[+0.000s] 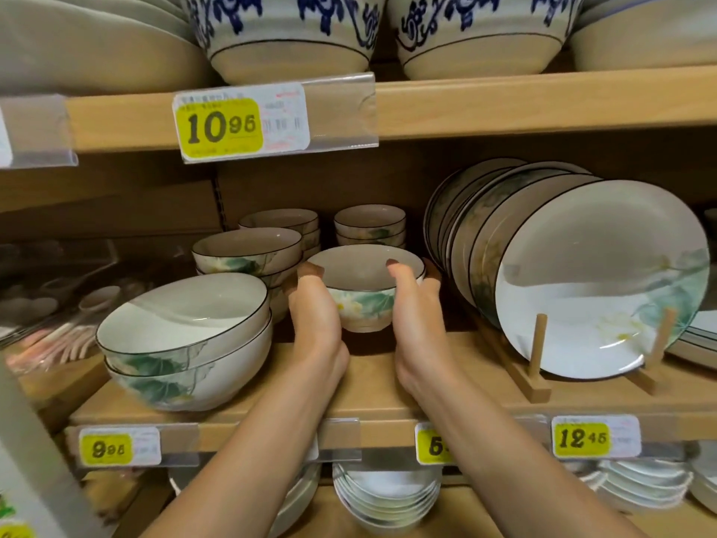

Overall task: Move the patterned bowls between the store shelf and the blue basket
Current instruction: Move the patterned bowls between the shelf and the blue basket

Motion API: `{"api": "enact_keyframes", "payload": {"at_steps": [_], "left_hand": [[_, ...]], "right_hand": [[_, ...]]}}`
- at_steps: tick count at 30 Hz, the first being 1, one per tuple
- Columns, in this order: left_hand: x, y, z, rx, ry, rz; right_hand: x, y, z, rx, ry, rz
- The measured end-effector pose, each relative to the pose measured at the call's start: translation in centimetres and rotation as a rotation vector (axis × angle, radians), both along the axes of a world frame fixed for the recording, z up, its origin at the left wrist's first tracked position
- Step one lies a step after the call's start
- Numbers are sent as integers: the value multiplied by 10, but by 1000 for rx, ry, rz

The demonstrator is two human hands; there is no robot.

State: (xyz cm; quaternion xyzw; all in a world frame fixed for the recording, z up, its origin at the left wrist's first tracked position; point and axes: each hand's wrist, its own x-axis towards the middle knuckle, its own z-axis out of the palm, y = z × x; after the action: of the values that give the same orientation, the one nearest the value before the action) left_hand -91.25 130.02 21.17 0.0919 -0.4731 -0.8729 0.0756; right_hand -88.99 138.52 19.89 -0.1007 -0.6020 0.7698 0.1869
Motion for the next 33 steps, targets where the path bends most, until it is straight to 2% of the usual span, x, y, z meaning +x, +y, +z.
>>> {"api": "enact_keyframes", "payload": {"at_steps": [4,7,12,19,24,28,33], "left_hand": [[-22,7,25,11,54,-9],[-45,14,52,13,176,13],[-76,20,76,7,381,-134],[-125,40,71,-6,287,-147],[-148,49,58,12,284,-181],[-165,54,51,-35,298,-92],[-187,60,37,-103,230,-3]], "right_hand": [[-31,2,26,-225,9,21],[-64,7,55,-235,114,-50],[-114,21,91,-191,235,-136],[-159,27,98,-182,265,-227],[-183,25,86,-165,310,-318],[-201,31,82,-158,293,-327],[-218,32,66,-56,190,-355]]}}
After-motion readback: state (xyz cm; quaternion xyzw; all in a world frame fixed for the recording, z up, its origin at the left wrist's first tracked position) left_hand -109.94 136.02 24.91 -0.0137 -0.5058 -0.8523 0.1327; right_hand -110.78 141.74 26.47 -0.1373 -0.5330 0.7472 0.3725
